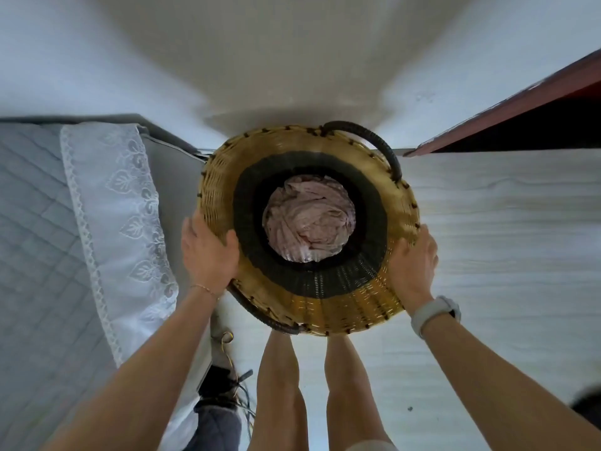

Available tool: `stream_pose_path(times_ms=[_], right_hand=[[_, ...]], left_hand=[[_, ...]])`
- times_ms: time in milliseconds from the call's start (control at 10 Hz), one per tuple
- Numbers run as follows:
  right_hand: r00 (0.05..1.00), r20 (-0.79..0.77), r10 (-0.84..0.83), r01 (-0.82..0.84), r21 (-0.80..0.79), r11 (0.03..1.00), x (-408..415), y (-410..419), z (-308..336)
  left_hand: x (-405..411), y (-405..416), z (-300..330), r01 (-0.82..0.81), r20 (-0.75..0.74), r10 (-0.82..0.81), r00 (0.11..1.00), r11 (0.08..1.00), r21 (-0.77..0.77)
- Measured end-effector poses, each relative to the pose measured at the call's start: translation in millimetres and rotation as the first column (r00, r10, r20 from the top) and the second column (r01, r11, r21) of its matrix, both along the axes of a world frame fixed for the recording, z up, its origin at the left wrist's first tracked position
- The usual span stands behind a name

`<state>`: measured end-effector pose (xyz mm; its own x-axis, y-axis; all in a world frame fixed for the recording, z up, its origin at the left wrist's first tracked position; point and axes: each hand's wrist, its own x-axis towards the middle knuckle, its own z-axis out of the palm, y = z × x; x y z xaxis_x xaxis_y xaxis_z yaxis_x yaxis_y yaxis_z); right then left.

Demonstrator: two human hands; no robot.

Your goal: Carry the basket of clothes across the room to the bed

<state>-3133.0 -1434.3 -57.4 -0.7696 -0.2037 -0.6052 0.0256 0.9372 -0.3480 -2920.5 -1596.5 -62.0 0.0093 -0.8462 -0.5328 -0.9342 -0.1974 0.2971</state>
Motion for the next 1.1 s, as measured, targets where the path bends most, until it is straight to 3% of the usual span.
stream_pose_path(times_ms=[100, 200, 300, 500, 600, 800, 1000, 1100], right_hand=[[0.949, 0.1, -0.298, 0.273, 0.208, 0.939, 8.4, 17.3, -27.1], [0.96, 0.048, -0.275, 0.258, 0.225, 0.939, 7.7, 19.0, -37.2], [0.993, -0.059, -0.106, 0.115, 0.174, 0.978, 5.5, 23.5, -38.3], [0.979, -0.161, 0.125, -0.103, 0.134, 0.986, -12.0, -4.0, -22.2], [0.949, -0.202, 0.241, -0.23, 0.079, 0.97, -25.5, -34.5, -17.4], [0.961, -0.108, 0.255, -0.255, 0.015, 0.967, -37.4, -70.1, -31.2], [0.96, 0.012, 0.28, -0.28, 0.077, 0.957, -32.2, -72.3, -37.7], [0.975, 0.014, 0.221, -0.22, -0.046, 0.974, -25.4, -76.6, -15.2]], left_hand=[[-12.1, -47.1, -35.5, 0.079, -0.006, -0.08, 0.997, 0.997, -0.011], [-21.0, -72.8, -52.4, 0.141, -0.004, -0.141, 0.99, 0.99, 0.025], [-16.9, -88.8, -60.9, 0.214, 0.041, -0.214, 0.976, 0.977, 0.011], [22.7, -66.2, -52.6, 0.038, 0.024, -0.037, 0.999, 0.998, -0.049], [50.8, -55.3, -46.7, -0.055, 0.109, 0.062, 0.992, 0.996, -0.072], [62.5, -51.2, -48.7, -0.089, 0.141, 0.092, 0.986, 0.996, -0.027], [58.5, -49.4, -53.3, -0.146, 0.088, 0.143, 0.986, 0.989, 0.034], [60.3, -43.8, -52.2, -0.173, 0.073, 0.164, 0.984, 0.974, 0.148]])
